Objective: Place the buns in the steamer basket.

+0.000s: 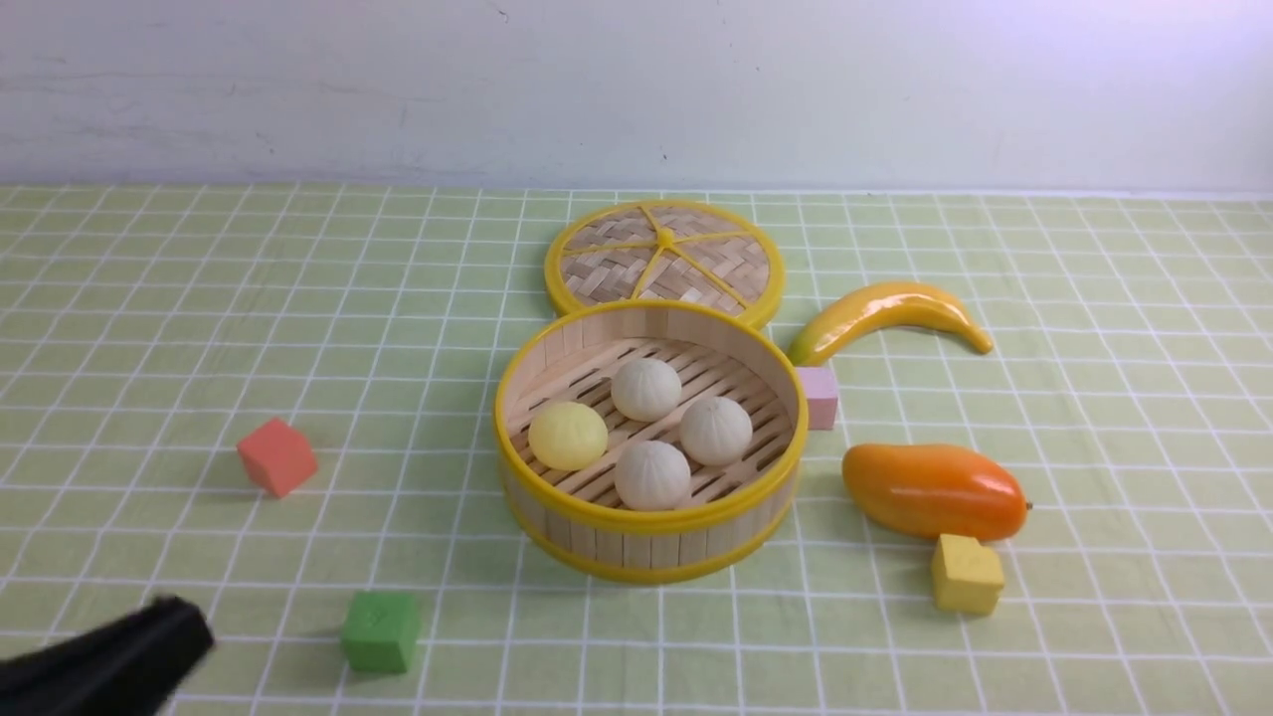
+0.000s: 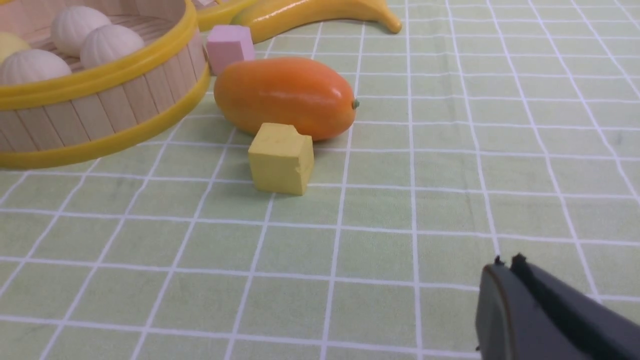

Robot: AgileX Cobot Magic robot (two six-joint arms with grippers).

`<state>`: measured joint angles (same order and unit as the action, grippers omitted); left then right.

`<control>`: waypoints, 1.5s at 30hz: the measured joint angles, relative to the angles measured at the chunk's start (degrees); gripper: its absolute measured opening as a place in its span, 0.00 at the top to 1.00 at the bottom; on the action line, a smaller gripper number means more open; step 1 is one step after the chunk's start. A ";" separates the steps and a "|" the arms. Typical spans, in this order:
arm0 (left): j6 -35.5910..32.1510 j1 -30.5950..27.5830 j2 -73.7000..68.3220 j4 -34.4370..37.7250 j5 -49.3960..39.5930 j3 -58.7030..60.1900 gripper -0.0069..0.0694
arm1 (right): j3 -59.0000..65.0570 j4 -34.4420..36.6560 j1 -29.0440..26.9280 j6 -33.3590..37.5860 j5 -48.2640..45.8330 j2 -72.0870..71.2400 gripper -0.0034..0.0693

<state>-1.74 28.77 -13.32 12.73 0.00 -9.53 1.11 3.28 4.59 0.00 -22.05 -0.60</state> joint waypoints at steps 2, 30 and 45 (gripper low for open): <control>1.74 -7.10 3.22 -2.64 -3.22 0.62 0.93 | 0.00 0.00 0.00 0.00 0.00 0.00 0.96; 12.12 -20.04 13.89 -5.26 -21.96 11.28 0.93 | 0.00 -0.11 0.00 0.00 0.00 0.00 0.92; 12.12 -20.04 13.89 -5.26 -21.96 11.28 0.93 | 0.00 -0.18 0.00 0.00 0.00 0.00 0.90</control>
<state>10.38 8.73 0.57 7.46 -21.96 1.74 1.11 3.10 4.59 0.00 -22.05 -0.60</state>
